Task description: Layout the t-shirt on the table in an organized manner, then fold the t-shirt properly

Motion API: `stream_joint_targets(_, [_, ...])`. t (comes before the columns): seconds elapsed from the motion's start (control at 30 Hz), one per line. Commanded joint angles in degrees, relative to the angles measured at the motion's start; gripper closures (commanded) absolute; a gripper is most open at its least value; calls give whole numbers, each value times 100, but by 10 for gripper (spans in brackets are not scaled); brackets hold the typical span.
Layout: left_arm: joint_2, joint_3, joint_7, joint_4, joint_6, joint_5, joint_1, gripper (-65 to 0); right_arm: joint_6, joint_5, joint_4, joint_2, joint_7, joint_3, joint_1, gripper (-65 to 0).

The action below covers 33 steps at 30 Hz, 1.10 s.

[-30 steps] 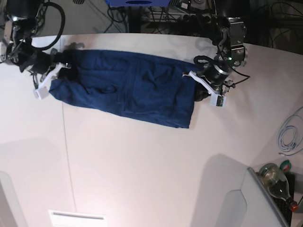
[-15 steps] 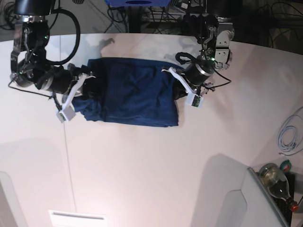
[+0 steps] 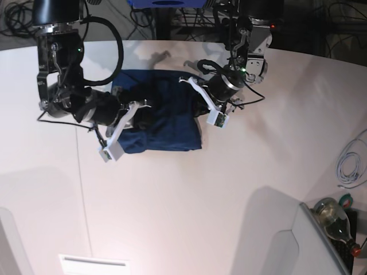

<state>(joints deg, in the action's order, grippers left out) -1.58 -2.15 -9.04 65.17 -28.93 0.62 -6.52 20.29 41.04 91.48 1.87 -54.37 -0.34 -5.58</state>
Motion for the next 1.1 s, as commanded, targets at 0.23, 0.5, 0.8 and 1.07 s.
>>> stream_joint_targets(0.23, [-4, -9, -85, 37, -30, 39, -11, 0, -214, 156, -652, -15, 615, -568, 220, -2])
stream_joint_targets(0.5, [-4, -62, -85, 46, -30, 39, -20, 0, -223, 138, -731, -174, 808, -744, 361, -15])
stream_joint_targets(0.8, [532, -97, -463, 1435, 436, -23, -548, 0, -223, 129, -801, -297, 817, -753, 369, -420])
stream_joint_targets(1.07, [1121, -1618, -1070, 2666, 436, -23, -1629, 0, -223, 121, -810, -297, 844, -1201, 572, -386])
